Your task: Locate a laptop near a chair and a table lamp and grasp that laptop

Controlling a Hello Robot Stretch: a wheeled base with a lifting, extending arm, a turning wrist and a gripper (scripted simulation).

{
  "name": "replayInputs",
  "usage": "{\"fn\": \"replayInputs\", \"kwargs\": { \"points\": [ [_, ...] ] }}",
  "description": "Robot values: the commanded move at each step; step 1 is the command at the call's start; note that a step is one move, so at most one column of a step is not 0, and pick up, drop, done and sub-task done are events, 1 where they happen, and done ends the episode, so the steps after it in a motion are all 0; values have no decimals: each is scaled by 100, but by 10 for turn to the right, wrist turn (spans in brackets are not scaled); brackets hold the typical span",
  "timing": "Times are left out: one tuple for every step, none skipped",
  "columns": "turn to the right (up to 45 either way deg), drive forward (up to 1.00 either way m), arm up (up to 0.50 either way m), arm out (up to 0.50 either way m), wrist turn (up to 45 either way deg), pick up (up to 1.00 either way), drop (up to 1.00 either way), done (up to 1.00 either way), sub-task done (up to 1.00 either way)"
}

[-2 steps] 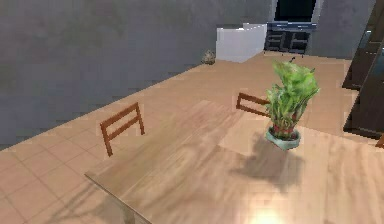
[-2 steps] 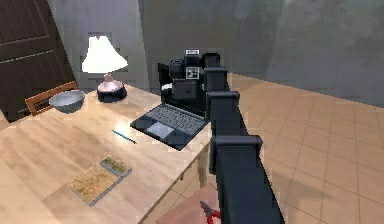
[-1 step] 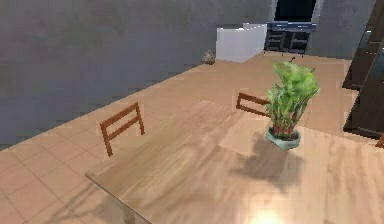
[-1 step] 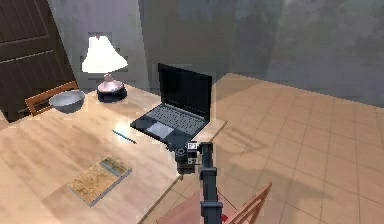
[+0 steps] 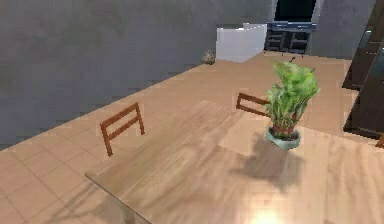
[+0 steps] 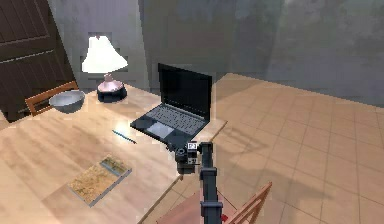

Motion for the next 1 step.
{"fn": "replayInputs", "kwargs": {
  "points": [
    [0,0,10,0,0,0,0,0,0]
  ]
}}
